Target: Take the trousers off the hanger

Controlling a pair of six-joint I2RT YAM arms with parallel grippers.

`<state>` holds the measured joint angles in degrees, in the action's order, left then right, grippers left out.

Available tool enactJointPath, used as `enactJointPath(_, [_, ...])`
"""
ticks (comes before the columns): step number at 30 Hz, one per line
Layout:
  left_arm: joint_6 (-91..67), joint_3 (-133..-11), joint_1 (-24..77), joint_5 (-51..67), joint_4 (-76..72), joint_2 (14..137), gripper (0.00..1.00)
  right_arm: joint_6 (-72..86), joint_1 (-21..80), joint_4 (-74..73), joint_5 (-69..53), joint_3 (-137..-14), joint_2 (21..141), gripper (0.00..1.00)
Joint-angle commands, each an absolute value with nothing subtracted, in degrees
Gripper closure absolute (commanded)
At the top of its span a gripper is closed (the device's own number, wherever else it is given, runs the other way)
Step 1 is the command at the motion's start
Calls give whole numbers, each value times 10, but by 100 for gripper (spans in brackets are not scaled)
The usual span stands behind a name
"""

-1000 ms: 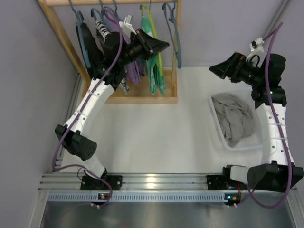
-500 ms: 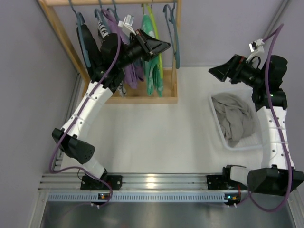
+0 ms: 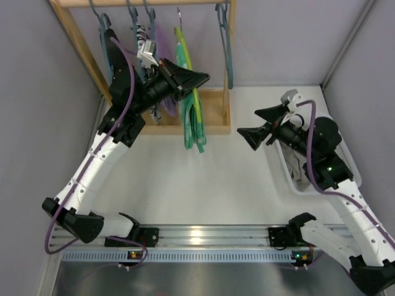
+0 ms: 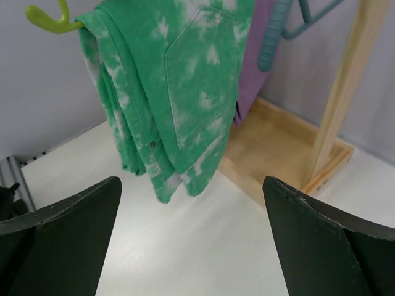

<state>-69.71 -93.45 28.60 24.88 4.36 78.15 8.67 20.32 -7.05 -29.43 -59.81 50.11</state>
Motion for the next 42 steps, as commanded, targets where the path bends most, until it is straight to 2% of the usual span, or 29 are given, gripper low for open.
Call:
enactJointPath(1, [-700,-929,287,231,-93,730,100,6,300,92,-111,-555,483,1])
enactJointPath(2, [-703,-921,288,231,-92,728,100,6,352,103,-89,-553,495,1])
enactJointPath(7, [-704,-925,288,235,-92,728,100,-58,482,167,20,-573,574,1])
enactJointPath(14, [-707,-936,288,236,-93,728,100,-74,550,221,88,-629,675,1])
enactJointPath(19, [-708,-949,288,239,-93,725,100,-67,553,247,140,-655,705,15])
enactJointPath(25, [-717,-952,288,241,-93,725,100,-85,553,259,166,-673,734,22])
enactJointPath(32, [-728,-964,288,243,-93,729,100,-113,550,289,170,-682,763,28])
enactJointPath(42, [-749,-947,288,245,-91,717,100,-92,529,307,141,-704,787,28])
